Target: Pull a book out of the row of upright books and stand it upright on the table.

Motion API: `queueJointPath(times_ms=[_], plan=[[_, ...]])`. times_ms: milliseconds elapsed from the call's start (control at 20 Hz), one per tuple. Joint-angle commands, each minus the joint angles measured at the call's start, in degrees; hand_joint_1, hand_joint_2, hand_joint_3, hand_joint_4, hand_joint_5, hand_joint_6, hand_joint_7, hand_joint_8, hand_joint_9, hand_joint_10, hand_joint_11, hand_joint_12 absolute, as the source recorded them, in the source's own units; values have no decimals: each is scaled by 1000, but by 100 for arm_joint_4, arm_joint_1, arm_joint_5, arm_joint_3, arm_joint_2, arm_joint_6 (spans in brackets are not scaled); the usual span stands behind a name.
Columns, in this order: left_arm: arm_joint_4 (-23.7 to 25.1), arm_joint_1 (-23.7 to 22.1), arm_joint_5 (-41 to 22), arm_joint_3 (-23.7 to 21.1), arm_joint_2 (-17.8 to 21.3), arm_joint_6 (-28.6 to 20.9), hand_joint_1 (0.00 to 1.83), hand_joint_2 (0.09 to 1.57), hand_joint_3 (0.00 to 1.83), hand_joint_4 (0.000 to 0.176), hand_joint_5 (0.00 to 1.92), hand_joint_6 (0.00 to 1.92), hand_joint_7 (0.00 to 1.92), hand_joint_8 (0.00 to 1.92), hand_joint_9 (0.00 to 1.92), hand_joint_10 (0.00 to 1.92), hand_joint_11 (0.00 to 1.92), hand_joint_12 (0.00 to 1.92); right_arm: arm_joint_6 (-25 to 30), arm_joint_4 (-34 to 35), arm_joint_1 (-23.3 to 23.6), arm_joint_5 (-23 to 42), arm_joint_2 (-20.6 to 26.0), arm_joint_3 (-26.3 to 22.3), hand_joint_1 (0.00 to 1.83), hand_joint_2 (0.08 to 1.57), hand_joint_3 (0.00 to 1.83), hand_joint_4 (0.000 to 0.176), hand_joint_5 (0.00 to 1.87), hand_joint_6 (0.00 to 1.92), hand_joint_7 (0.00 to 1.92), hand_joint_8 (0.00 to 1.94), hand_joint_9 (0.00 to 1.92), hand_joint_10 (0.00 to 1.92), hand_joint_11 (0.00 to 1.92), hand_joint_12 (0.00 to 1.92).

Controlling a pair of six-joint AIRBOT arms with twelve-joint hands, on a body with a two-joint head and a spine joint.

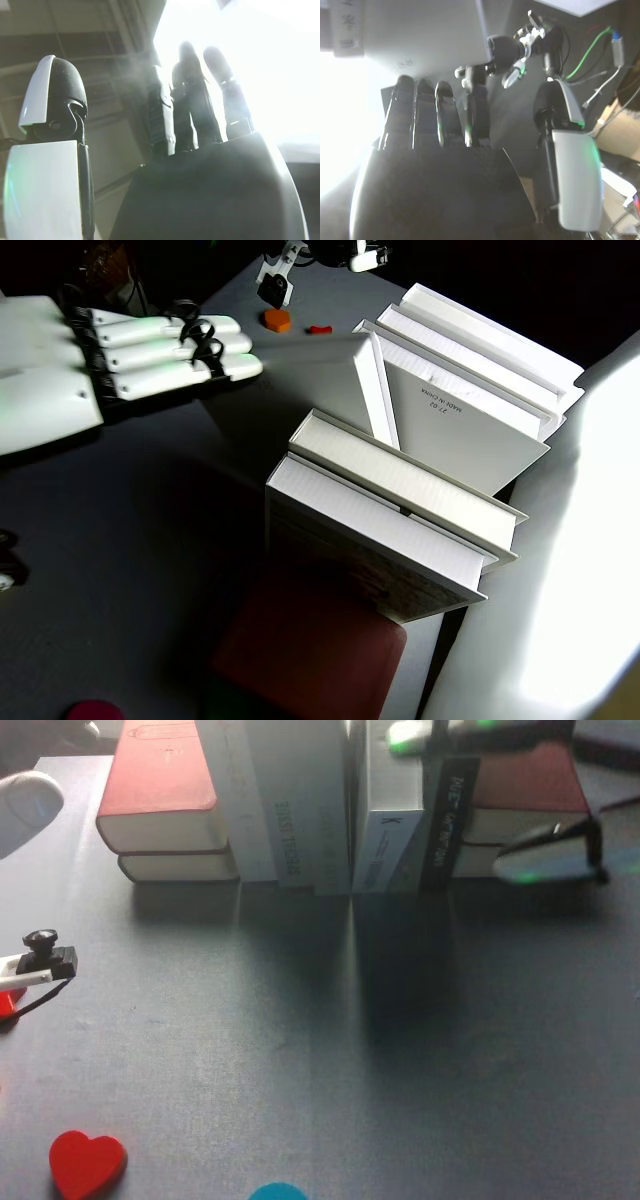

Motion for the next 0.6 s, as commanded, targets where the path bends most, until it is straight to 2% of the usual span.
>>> queueJointPath(times_ms=[0,50,100,150,200,250,300,350,400,450,500,550], plan=[[-192,-41,-594,3,-15,-52,984,1026,0,9,512,18,360,4,549,40,25,1545,19,345,145,533,19,-53,698,1155,0,0,206,0,11,3,0,0,0,0],[-186,-41,-594,4,-15,-52,982,1027,0,7,491,8,339,7,555,42,30,1542,25,272,273,556,63,-85,744,1132,12,18,132,1,27,0,0,0,0,287],[-185,-35,-594,0,-15,-52,989,1021,0,19,518,19,352,12,566,47,26,1544,38,189,385,556,89,-107,767,1127,7,26,155,9,34,1,1,0,0,410],[-185,-21,-594,-9,-14,-52,981,1015,0,32,532,24,366,17,560,44,4,1540,91,88,479,555,98,-117,815,1126,5,23,195,23,81,16,17,6,0,430],[-185,-16,-594,-13,-14,-52,986,1011,0,26,535,21,377,16,569,48,0,1558,135,38,527,555,98,-118,852,1120,1,31,232,23,114,8,32,6,0,421],[-184,-18,-594,-14,-16,-52,987,1006,0,20,549,25,395,20,588,56,15,1565,147,-45,613,552,97,-116,843,1111,0,52,241,15,121,3,35,4,0,400],[-177,-25,-594,-14,-20,-52,992,1000,0,16,551,23,407,21,591,58,17,1562,151,-136,672,505,96,-111,852,1106,0,53,206,9,92,0,6,0,0,79],[-163,-31,-594,-14,-22,-52,993,988,0,11,552,22,402,17,592,59,29,1565,191,-289,746,439,96,-90,848,1093,0,69,178,1,74,0,0,0,0,15],[-146,-43,-594,-13,-22,-52,992,967,0,9,547,16,395,9,598,62,39,1538,309,-528,844,349,95,-40,886,1072,0,42,101,0,27,0,0,0,0,2],[-135,-55,-594,-10,-20,-52,995,968,0,5,548,15,398,8,599,62,35,1526,528,-926,1116,203,50,54,911,1038,0,87,19,0,5,0,0,0,0,0],[-132,-60,-594,-10,-14,-52,1000,968,0,11,548,13,401,8,591,58,19,1523,853,-1414,1370,49,-83,169,852,1058,0,15,3,0,0,0,0,0,0,0],[-131,-60,-594,-9,-9,-52,1022,976,0,16,539,9,392,3,576,51,3,1521,1224,-1825,1502,-46,-203,284,806,999,0,54,0,0,0,0,0,0,0,0]])
